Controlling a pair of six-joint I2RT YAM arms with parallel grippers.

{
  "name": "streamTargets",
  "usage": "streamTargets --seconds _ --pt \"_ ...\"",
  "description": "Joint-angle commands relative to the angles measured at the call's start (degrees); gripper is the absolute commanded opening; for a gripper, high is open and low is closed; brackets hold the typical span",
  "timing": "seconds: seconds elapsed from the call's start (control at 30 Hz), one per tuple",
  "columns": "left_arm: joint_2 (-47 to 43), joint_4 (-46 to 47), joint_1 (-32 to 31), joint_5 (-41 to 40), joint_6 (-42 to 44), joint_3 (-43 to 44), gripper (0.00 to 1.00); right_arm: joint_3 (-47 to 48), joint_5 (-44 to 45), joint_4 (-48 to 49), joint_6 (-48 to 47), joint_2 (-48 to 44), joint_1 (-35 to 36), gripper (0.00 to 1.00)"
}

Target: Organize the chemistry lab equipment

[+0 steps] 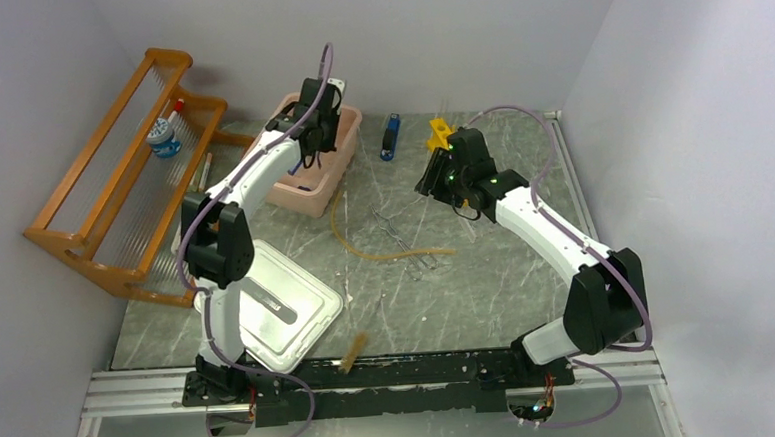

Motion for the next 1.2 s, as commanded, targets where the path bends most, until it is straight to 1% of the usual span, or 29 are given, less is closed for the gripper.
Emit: streamTargets --seconds 0.0,0.23,0.37,0.5,0.63,0.77,0.87,0.97,1.07,1.17 --pt "3.4 -1.2 0.6 3.6 -2.2 4.1 0.05 2.0 -0.1 0.7 -1.0 0.6 0.2 0.54" --pt "7.3 -0.7 1.5 5.8 -4.1 5.5 0.05 2.3 0.3 0.0 -1.2 0.6 0.2 0.54" --pt "9.0 -0.5 2.4 7.1 -4.8 5.9 0.09 2.4 0.3 -0.2 -1.1 0.7 0.3 0.54" --pt "10.3 0.1 4.0 12.4 -6.9 5.9 0.13 2.4 0.4 -0.3 -1.1 0.7 0.3 0.54" --pt "11.2 -0.1 4.7 15.2 -8.3 6.6 0.19 2.6 0.3 -0.4 -1.0 0.6 0.4 0.54" --pt "10.0 0.0 5.1 17.2 -9.2 7.1 0.30 2.4 0.4 -0.2 -0.7 0.3 0.5 0.53" --pt "8.8 -0.6 5.6 19.0 -10.1 7.8 0.36 2.3 0.5 -0.2 -0.5 0.3 0.9 0.54" --pt "6.6 -1.0 5.7 19.0 -10.2 8.0 0.40 2.1 0.7 -0.3 -0.3 0.2 1.4 0.54" --pt "3.5 -1.1 5.7 19.0 -10.0 7.3 0.44 1.8 1.0 -0.3 -0.1 -0.2 2.2 0.54" --pt "-1.3 -0.3 5.7 20.3 -9.9 4.8 0.50 1.2 1.1 0.0 0.2 -0.5 3.0 0.54"
